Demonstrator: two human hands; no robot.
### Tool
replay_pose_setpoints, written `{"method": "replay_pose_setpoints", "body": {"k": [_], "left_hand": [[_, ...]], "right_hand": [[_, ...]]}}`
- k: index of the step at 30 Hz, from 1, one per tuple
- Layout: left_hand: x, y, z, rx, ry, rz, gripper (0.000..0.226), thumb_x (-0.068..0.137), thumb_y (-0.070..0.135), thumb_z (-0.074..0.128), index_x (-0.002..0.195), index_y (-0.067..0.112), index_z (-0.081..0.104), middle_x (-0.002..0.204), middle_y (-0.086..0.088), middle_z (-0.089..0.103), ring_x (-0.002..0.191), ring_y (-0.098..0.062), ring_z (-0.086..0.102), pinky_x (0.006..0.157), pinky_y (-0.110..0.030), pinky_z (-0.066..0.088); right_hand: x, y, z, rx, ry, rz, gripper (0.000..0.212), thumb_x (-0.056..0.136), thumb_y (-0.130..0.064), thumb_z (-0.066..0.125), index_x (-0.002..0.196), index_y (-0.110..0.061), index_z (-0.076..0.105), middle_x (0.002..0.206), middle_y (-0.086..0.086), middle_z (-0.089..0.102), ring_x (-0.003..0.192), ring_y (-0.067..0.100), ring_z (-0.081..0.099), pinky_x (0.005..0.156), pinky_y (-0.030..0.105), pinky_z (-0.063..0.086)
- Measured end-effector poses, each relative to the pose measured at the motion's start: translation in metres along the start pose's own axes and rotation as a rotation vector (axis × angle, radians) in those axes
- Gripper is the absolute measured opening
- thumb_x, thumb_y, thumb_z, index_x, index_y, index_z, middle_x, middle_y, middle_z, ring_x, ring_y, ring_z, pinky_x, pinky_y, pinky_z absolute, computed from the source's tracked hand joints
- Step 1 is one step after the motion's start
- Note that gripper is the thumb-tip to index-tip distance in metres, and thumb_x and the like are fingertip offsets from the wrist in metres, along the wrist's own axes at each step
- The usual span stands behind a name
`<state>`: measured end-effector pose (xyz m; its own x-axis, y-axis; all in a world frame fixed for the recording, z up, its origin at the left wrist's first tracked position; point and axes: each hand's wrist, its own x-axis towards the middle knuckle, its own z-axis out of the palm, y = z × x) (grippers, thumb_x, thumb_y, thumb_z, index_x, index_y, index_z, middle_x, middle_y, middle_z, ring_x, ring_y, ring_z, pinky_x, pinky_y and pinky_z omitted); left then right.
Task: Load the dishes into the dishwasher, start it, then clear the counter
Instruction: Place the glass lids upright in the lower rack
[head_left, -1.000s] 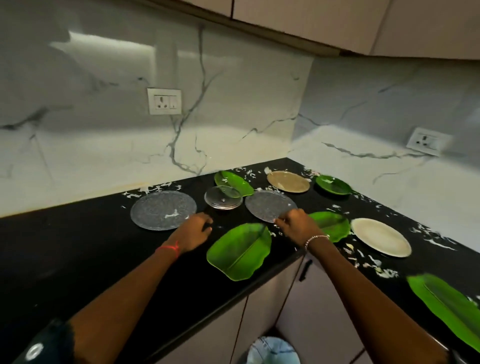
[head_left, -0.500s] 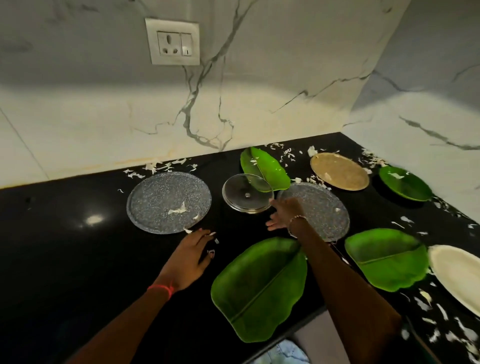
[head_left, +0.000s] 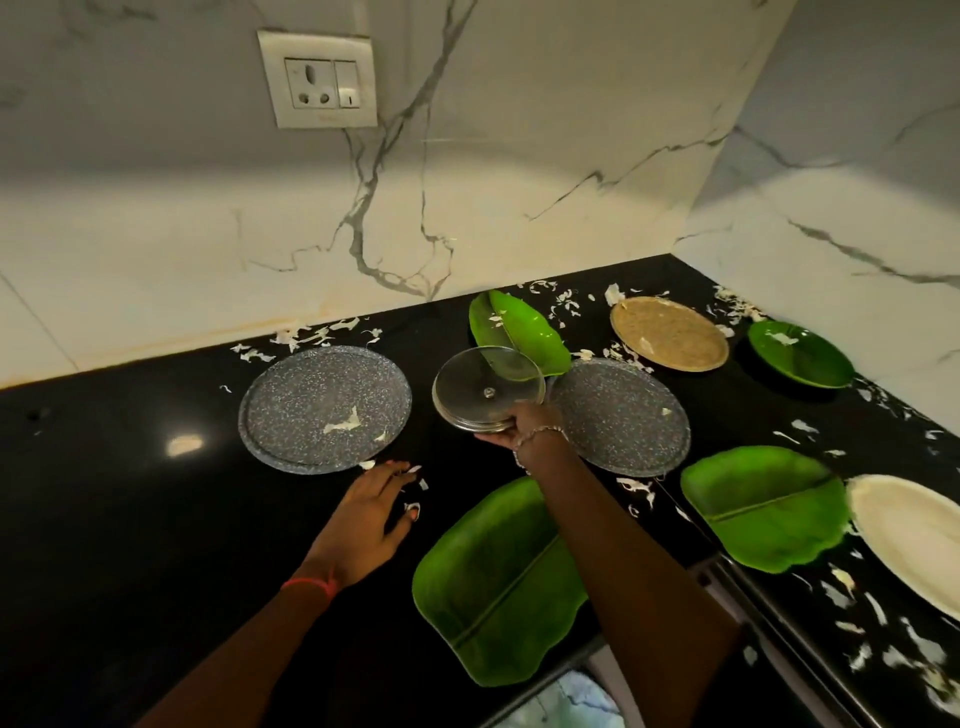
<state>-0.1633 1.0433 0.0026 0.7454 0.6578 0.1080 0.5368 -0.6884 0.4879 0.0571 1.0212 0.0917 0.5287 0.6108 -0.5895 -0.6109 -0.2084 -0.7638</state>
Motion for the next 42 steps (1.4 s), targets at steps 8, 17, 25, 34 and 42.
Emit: {"method": "replay_pose_setpoints", "body": {"k": [8,17,25,34,42], "left_hand": [[-0.03,0.044,-0.051,-0.18,0.104,0.016,0.049,0.095,0.015,0.048,0.141,0.008,0.033,0.146,-0.015,0.029,0.138,-0.027,0.023,0.112,-0.03,0.015],[-0.11,0.188,-0.014,-0.265,0.021,0.395,0.04,0.084,0.019,0.047,0.102,-0.014,0.062,0.105,-0.031,0.062,0.101,-0.043,0.059,0.091,-0.028,0.033],[-0.215,0.353,0.08,-0.632,-0.371,0.409,0.038,0.091,0.005,0.055,0.125,-0.01,0.049,0.119,-0.025,0.058,0.107,-0.03,0.057,0.092,-0.031,0.044],[-0.371,0.498,0.217,-0.488,-0.868,0.619,0.038,0.081,-0.014,0.054,0.115,-0.001,0.061,0.088,-0.011,0.063,0.082,-0.019,0.055,0.08,-0.042,0.051],[-0.549,0.575,0.409,-0.306,-1.3,0.573,0.034,0.097,0.0,0.037,0.127,0.002,0.051,0.114,-0.021,0.057,0.101,-0.02,0.047,0.082,-0.027,0.034]], "right_hand": [[-0.126,0.008,-0.077,0.008,0.048,-0.156,0.017,0.081,0.014,0.041,0.088,-0.001,0.048,0.075,0.016,0.053,0.06,0.029,0.056,0.056,0.048,0.056],[-0.302,0.089,-0.219,0.111,0.291,-0.333,0.027,0.081,0.014,0.042,0.07,-0.008,0.051,0.057,0.013,0.056,0.041,0.019,0.06,0.034,0.039,0.05],[-0.443,0.196,-0.373,0.013,0.54,-0.296,0.027,0.081,0.014,0.045,0.08,-0.01,0.056,0.06,0.014,0.064,0.043,0.024,0.062,0.042,0.03,0.053],[-0.598,0.353,-0.528,0.265,0.763,-0.287,0.024,0.081,0.017,0.05,0.093,-0.002,0.06,0.056,0.004,0.067,0.048,0.021,0.066,0.044,0.033,0.055],[-0.677,0.545,-0.666,0.425,0.897,-0.199,0.024,0.086,0.006,0.053,0.108,-0.002,0.059,0.089,0.014,0.07,0.074,0.027,0.068,0.072,0.042,0.057]]}}
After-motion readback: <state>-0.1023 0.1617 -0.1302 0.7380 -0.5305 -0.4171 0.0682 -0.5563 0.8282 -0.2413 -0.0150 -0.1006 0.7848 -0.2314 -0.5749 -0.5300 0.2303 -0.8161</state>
